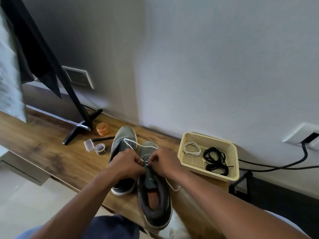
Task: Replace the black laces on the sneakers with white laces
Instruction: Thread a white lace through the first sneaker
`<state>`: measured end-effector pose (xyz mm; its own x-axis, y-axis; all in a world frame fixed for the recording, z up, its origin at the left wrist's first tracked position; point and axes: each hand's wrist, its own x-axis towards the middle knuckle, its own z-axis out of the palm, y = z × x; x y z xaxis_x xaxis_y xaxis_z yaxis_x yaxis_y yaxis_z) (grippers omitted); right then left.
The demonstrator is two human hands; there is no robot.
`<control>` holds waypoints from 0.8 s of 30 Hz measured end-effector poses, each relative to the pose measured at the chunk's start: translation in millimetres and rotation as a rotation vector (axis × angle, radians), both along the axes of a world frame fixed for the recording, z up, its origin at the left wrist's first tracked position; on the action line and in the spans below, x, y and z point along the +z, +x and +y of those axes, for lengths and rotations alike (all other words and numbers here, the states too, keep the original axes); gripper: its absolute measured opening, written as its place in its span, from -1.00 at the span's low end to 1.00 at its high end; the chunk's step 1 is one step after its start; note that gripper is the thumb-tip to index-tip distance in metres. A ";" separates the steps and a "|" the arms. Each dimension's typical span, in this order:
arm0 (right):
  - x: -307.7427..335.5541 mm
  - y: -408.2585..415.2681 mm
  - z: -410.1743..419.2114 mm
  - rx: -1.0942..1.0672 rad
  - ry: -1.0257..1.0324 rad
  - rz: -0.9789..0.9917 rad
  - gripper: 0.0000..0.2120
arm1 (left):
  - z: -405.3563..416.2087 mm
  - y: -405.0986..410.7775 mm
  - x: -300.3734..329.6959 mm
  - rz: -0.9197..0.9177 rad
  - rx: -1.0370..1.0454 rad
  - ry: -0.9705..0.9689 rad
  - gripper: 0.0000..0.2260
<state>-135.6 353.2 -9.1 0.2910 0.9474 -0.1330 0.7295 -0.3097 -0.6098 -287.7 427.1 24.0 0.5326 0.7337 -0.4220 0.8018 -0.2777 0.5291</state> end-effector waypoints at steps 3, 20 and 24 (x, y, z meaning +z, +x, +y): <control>0.0 -2.2 1.0 -0.022 -0.036 0.068 -0.80 | 2.1 -3.3 -0.7 -0.043 0.043 -0.074 -0.94; -0.7 -2.2 6.9 -0.111 -0.044 0.219 -0.88 | 10.4 -7.2 -1.5 -0.137 0.203 -0.198 -0.72; -1.6 0.3 5.0 -0.112 -0.034 0.231 -0.87 | 9.5 -4.1 -2.6 -0.153 0.230 -0.226 -0.73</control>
<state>-135.3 358.2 -10.6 0.3517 0.9050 -0.2392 0.5321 -0.4035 -0.7443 -291.8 436.6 21.4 0.4340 0.7387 -0.5157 0.7365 0.0388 0.6753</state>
